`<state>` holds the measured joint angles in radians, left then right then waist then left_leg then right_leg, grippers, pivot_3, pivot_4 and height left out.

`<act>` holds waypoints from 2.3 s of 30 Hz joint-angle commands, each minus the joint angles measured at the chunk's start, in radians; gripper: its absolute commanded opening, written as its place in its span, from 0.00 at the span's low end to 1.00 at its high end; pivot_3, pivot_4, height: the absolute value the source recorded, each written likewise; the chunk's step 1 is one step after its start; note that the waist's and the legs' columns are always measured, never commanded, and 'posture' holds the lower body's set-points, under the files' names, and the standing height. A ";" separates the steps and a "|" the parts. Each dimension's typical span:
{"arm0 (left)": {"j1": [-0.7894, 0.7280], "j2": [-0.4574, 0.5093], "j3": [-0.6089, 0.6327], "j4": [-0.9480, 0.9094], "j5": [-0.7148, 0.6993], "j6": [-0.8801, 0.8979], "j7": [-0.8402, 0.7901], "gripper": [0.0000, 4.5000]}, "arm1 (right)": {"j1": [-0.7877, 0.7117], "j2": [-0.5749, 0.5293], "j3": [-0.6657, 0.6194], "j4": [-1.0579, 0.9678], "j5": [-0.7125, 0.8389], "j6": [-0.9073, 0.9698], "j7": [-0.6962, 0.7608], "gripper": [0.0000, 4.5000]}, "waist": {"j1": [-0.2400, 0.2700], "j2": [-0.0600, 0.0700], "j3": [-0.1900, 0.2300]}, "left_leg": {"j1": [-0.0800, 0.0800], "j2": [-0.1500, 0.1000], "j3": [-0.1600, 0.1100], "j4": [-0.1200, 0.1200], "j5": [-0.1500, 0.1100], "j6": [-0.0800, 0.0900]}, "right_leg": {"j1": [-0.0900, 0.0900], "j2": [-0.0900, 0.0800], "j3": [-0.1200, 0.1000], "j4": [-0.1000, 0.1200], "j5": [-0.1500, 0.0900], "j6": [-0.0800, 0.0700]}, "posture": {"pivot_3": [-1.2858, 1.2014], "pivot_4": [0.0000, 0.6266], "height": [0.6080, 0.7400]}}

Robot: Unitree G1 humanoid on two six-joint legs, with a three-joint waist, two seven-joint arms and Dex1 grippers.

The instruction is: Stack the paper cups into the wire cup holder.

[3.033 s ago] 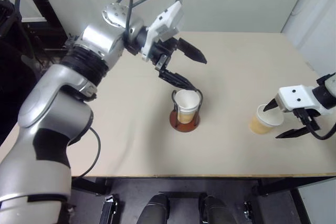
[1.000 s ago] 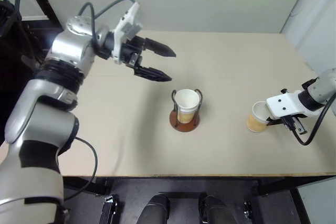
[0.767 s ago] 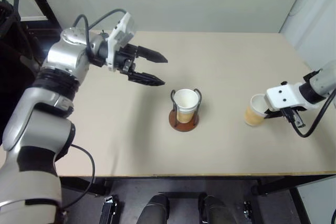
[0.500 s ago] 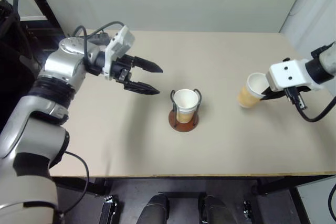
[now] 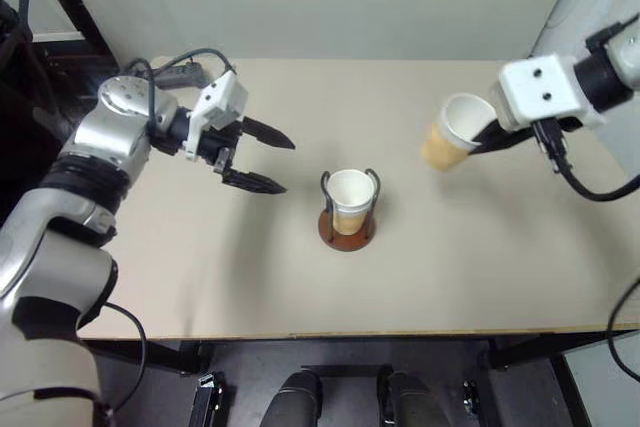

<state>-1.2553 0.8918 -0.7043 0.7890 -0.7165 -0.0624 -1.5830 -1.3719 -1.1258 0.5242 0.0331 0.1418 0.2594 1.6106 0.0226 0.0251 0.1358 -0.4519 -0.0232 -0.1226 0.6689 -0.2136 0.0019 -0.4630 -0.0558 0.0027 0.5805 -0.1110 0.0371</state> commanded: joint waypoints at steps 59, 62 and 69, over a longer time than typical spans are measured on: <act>0.071 0.068 -0.024 -0.166 0.040 -0.024 -0.031 1.00 | -0.067 0.401 0.114 0.071 -0.057 -0.045 0.004 0.00 | -0.006 0.000 0.000 | 0.000 0.001 -0.002 -0.003 0.006 -0.009 | -0.009 0.000 -0.002 0.016 -0.005 -0.012 | 0.52 0.24 1.00; 0.074 0.068 -0.029 -0.139 0.043 -0.046 -0.031 1.00 | -0.064 0.410 0.106 0.076 -0.065 -0.049 0.004 0.00 | -0.006 0.000 0.000 | 0.001 0.001 -0.002 -0.003 0.006 -0.009 | -0.009 0.000 -0.002 0.017 -0.004 -0.013 | 0.52 0.24 1.00; 0.077 0.063 -0.044 -0.095 0.041 -0.079 -0.031 1.00 | -0.066 0.426 0.096 0.080 -0.075 -0.048 0.004 0.00 | -0.006 0.000 0.000 | 0.001 0.001 -0.002 -0.003 0.007 -0.010 | -0.010 0.000 -0.002 0.019 -0.004 -0.014 | 0.52 0.24 1.00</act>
<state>-1.1721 0.9431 -0.7583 0.6886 -0.6695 -0.1191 -1.5832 -1.4250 -0.7053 0.6658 0.1221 0.0720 0.2145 1.6107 0.0164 0.0250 0.1358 -0.4508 -0.0222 -0.1248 0.6656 -0.2063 -0.0084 -0.4731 -0.0554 0.0005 0.5999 -0.1153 0.0226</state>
